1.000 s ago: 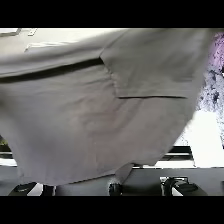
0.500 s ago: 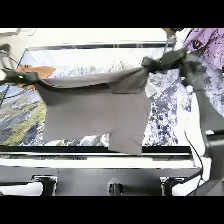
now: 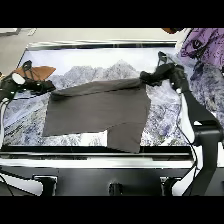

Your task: Fold the clothes and pants, and hang the long-sleeved shirts on hangers.

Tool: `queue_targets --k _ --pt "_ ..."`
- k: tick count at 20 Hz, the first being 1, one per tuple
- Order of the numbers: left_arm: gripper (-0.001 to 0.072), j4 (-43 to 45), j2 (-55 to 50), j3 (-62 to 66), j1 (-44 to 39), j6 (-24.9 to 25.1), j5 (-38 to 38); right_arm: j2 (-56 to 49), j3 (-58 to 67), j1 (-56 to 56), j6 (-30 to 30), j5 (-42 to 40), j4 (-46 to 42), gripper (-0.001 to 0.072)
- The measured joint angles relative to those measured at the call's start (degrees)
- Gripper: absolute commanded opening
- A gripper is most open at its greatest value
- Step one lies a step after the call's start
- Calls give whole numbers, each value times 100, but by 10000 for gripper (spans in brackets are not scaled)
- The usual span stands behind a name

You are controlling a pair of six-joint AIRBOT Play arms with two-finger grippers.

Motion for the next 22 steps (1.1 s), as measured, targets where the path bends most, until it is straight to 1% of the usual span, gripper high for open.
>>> queue_targets --k 2,4,6,9,11,15,19,21,22 --pt "542 -55 227 0 337 4 -435 291 -24 -299 -479 -597 63 364" --pt "542 -118 586 -236 758 4 -826 625 -313 -726 -970 -1187 393 364" --pt "541 -245 1045 -737 1182 4 -1045 988 -990 -1180 -1388 -1646 859 365" --pt "541 -400 1740 -1709 1709 4 -1211 1521 -2474 -1655 -1893 -1978 1443 369" --pt "541 -446 2087 -2247 1952 2 -1290 1740 -3421 -1770 -2194 -2020 1786 423" --pt "541 -496 2369 -2761 2151 0 -1327 1908 -4677 -1725 -2708 -1744 2293 423" --pt "542 -498 2439 -2905 2192 -2 -1368 1921 -5121 -1390 -2999 -1357 2507 420" --pt "545 -503 2452 -2929 2201 -118 -1405 1915 -5198 -1193 -3042 -1123 2553 417" --pt "555 -501 2457 -2935 2208 -186 -1447 1908 -5219 -1104 -3045 -1049 2588 378"
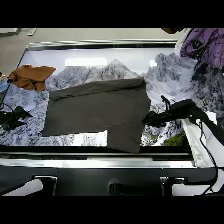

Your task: Fold the clothes and pants, and hang the long-sleeved shirts on hangers.

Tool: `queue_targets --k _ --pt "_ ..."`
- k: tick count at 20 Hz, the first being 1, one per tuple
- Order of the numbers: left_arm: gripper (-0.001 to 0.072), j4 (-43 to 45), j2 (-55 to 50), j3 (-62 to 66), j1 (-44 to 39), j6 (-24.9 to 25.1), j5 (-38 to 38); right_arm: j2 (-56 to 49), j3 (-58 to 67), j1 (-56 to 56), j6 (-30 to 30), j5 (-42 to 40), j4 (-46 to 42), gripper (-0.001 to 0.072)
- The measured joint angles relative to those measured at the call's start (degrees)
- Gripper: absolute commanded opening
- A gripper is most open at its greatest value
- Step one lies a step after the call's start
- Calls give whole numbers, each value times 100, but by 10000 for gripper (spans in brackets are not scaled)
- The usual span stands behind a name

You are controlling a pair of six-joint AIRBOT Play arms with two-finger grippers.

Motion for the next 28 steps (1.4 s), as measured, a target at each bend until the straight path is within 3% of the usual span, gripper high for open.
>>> queue_targets --k 1,3,4,6,13,19,21,23,25,27,28 --pt "662 -2 4 -7 0 -92 -17 -7 -15 87 -4 50 17 300" --pt "684 7 15 -37 20 -184 -61 -24 -42 216 -15 195 -17 79" --pt "684 15 26 -92 59 -149 -63 -26 -46 251 -15 245 -26 33" --pt "684 -68 66 -332 232 68 -63 -26 -52 297 -15 356 -24 33" --pt "660 -1211 94 -1620 914 1589 76 24 -52 341 -61 352 -28 32" --pt "643 -1456 -4 -1923 839 1928 271 52 -52 343 -83 332 -24 31" --pt "482 -1484 -122 -1947 710 1954 317 57 -52 343 -81 326 -20 31" --pt "447 -1537 -249 -1956 570 1965 310 74 -55 343 -55 323 -17 31" --pt "182 -1541 -363 -1969 452 1965 354 111 -55 343 -28 326 -13 31" --pt "15 -1486 -422 -1969 382 1961 433 177 -55 343 4 326 -13 30" --pt "19 -1493 -439 -1971 348 1963 470 225 -55 343 4 332 -11 30"
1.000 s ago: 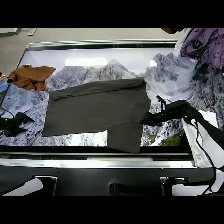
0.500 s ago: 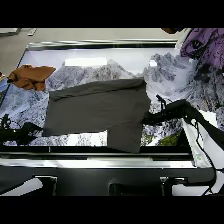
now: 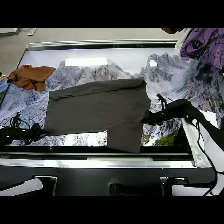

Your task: Fold the clothes and pants, and hang the long-sleeved shirts on hangers.

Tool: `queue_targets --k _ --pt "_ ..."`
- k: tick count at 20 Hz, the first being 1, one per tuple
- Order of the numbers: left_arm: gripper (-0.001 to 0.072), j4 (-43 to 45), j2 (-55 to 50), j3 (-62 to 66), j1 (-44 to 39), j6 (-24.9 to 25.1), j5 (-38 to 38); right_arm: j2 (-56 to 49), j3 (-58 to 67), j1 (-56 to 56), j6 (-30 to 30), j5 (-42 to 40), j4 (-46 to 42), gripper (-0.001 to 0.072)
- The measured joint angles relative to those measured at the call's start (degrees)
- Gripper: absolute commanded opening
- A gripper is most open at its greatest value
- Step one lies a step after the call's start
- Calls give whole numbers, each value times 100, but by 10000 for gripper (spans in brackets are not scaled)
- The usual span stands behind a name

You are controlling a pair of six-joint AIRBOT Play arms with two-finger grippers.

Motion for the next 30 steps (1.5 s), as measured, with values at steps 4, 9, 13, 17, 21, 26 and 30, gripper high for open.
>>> queue_targets --k 4,9,13,17,21,26,30 --pt "17 -131 42 144 -186 -22 7 330 42 4 26 20 39 28" --pt "17 -308 404 1416 -957 -308 -101 925 1108 94 -2 125 98 28" --pt "16 -59 678 3711 -1620 -789 -142 1292 3213 164 103 256 -199 29" --pt "17 822 1034 6179 -2033 -1534 -280 1845 5324 184 522 151 -894 29" --pt "17 1864 1847 7302 -2166 -2197 -501 2942 6161 186 977 70 -1631 29" --pt "16 2868 2776 7344 -2208 -2767 -682 3923 6395 188 1867 -85 -2297 29" --pt "16 3067 2710 6881 -2221 -2767 -890 3700 6273 190 2555 -428 -2472 29"
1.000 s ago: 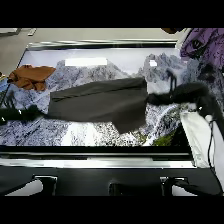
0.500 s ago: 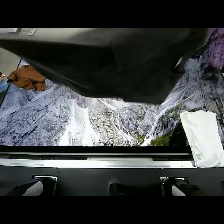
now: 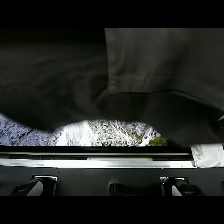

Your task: Fold the clothes and pants, and hang the long-sleeved shirts on hangers.

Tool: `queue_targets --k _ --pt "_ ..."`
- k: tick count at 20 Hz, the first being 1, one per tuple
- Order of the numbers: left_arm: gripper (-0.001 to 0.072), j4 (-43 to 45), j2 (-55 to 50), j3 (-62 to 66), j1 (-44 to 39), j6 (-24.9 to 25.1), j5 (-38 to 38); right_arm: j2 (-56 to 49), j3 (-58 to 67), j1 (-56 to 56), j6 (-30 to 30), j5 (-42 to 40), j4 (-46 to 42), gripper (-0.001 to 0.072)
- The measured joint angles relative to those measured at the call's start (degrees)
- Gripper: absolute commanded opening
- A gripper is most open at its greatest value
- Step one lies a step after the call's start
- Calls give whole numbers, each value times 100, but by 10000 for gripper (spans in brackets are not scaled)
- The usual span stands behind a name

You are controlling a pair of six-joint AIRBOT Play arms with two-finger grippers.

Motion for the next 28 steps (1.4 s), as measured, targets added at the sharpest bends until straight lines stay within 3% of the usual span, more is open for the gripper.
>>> queue_targets --k 5,8,13,18,22,28 --pt "16 -9 -1036 -1062 -247 431 -31 -1331 -654 2 758 -577 -42 30" --pt "16 55 -2079 -1567 -476 551 402 -2452 -1064 2 909 -557 -33 30" --pt "17 96 -3976 -1707 -728 448 1497 -4251 -1333 2 968 175 50 30" --pt "18 101 -4929 -1362 -826 407 2094 -5169 -1377 2 874 1119 61 29" --pt "18 85 -5090 -1283 -848 407 1700 -5324 -1377 4 833 992 -118 29" --pt "18 -127 -5143 -1386 -876 407 398 -5370 -1375 2 811 -247 -509 30"
